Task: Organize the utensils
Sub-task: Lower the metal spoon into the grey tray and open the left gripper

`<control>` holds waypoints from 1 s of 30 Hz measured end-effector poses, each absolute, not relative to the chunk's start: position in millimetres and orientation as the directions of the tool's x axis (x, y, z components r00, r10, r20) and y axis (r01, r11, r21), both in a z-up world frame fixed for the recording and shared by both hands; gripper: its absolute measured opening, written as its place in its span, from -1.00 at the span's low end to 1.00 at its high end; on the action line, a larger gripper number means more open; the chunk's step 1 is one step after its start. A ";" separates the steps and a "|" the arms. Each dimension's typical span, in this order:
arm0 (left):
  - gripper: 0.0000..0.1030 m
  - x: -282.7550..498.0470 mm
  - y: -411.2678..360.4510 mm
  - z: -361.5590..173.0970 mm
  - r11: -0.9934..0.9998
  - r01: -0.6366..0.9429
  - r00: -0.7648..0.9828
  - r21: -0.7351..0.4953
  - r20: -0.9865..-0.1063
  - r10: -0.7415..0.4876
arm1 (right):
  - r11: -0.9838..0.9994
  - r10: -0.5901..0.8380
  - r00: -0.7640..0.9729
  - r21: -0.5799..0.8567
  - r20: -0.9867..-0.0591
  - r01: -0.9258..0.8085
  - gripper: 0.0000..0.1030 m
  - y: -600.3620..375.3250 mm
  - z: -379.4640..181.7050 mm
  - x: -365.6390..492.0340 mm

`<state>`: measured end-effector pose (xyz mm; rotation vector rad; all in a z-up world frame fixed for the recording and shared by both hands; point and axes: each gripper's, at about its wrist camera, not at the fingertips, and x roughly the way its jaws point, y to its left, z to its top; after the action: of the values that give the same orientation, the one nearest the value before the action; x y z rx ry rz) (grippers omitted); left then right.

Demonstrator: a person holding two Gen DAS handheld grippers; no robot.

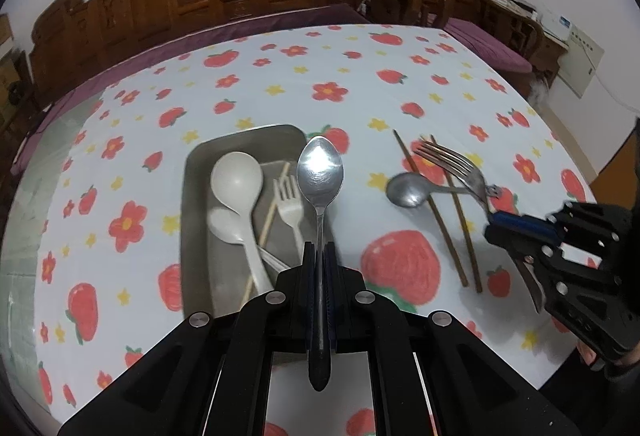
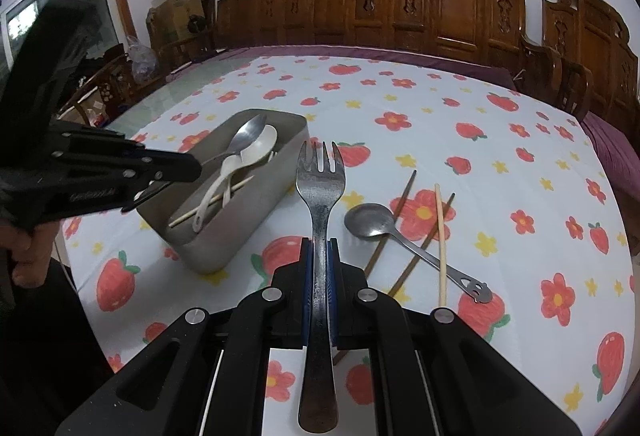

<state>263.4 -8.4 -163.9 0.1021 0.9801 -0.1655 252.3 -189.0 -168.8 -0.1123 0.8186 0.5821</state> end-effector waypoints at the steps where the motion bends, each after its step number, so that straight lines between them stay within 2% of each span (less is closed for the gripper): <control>1: -0.92 265.7 -5.1 -164.7 0.984 0.178 0.547 0.010 -0.832 -0.091 | 0.838 0.446 0.538 0.124 -0.715 -0.531 -0.84 -188.5 -168.3 251.8; 14: -0.92 301.3 35.8 -201.5 0.997 0.074 0.512 0.014 -0.859 -0.026 | 0.841 0.435 0.526 0.122 -0.731 -0.526 -0.84 -185.4 -176.7 260.4; 21: -0.92 303.9 40.9 -221.9 0.999 0.054 0.482 -0.003 -0.876 -0.029 | 0.835 0.441 0.518 0.124 -0.733 -0.536 -0.84 -178.7 -178.5 258.5; 30: -0.90 294.4 46.2 -210.5 0.998 0.065 0.502 -0.012 -0.864 -0.043 | 0.841 0.424 0.518 0.110 -0.743 -0.531 -0.84 -173.4 -182.7 257.9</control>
<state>294.4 46.2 -210.5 0.0234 1.0433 -0.0652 257.9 -173.4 -182.7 -0.1372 0.8514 0.5746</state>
